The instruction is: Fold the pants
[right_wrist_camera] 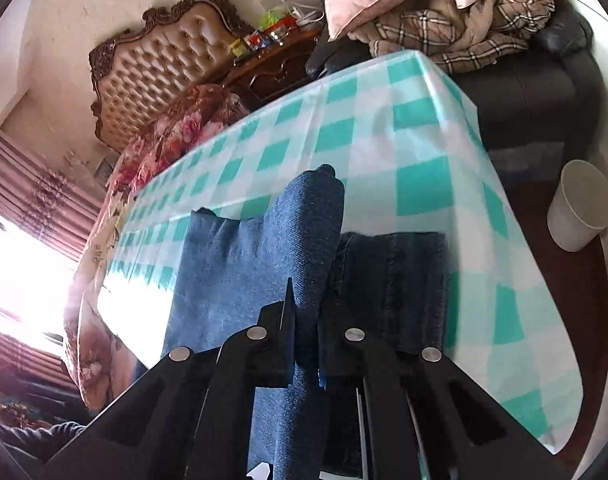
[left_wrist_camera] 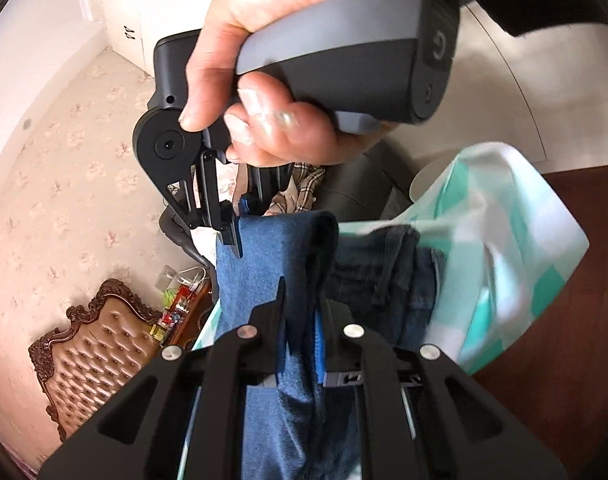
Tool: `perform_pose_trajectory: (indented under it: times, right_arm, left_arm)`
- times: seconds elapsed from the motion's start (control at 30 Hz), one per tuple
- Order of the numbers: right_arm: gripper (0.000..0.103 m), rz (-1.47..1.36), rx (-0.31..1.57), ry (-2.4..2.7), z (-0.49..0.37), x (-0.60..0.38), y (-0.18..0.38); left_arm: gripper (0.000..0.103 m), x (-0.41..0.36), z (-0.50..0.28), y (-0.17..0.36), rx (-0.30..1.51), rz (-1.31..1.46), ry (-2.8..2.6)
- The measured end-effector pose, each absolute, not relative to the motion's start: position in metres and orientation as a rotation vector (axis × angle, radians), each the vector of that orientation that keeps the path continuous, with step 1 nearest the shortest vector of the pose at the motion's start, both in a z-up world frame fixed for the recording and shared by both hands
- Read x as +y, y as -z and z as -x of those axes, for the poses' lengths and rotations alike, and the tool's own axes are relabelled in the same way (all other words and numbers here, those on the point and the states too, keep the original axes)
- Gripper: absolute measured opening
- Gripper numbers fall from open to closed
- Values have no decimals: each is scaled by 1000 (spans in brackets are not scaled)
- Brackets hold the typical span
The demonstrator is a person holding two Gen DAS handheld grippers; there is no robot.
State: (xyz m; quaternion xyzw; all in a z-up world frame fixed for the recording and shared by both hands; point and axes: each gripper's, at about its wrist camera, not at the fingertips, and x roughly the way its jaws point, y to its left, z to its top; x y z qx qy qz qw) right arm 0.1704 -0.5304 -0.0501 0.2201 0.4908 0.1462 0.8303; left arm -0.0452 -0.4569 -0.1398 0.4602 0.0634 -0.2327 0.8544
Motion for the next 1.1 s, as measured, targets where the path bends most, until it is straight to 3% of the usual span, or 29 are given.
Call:
perform_pose_trajectory:
  times: [0.3,0.37,0.4,0.43,0.5,0.6,0.67,0.73,0.77,0.8,0.83,1.0,1.1]
  right_arm:
    - [9,-474,1064,-227,-167,-552,103]
    - [10,-471,1046,-213,-164,-553,103]
    - [13,-457,1042,-198,-161,-552,102]
    - [16,-441,1037,-186,-160,-551,101]
    - [18,-417,1021,-152,-155,-551,98]
    - [31,-370,972,-42,-142,-551,82]
    - [34,-305,918,39,-129,-542,65]
    - [42,-203,865,114,-116,-519,48]
    - [51,-177,845,134,-109,-506,43]
    - [71,-165,830,136,-104,-494,40]
    - [78,-154,814,127,-99,-478,40]
    - [78,-119,895,184,-101,-439,71]
    - [78,-119,965,217,-109,-437,96]
  left_arm:
    - [15,-474,28,161,230,-929,595]
    - [37,-458,20,146,278,-839,652]
    - [57,-448,18,136,294,-792,677]
    - [63,-435,16,126,310,-737,701]
    - [63,-392,16,94,328,-604,735]
    - [64,-344,-6,57,355,-449,716]
    - [63,-317,-49,34,400,-323,697]
    - [47,-309,-91,22,438,-267,663]
    - [46,-309,-119,19,475,-227,662]
    - [46,-314,-144,19,537,-194,673]
    - [38,-320,-172,22,620,-173,687]
    - [11,-368,-254,71,917,-115,805]
    - [11,-392,-270,107,1014,-162,793]
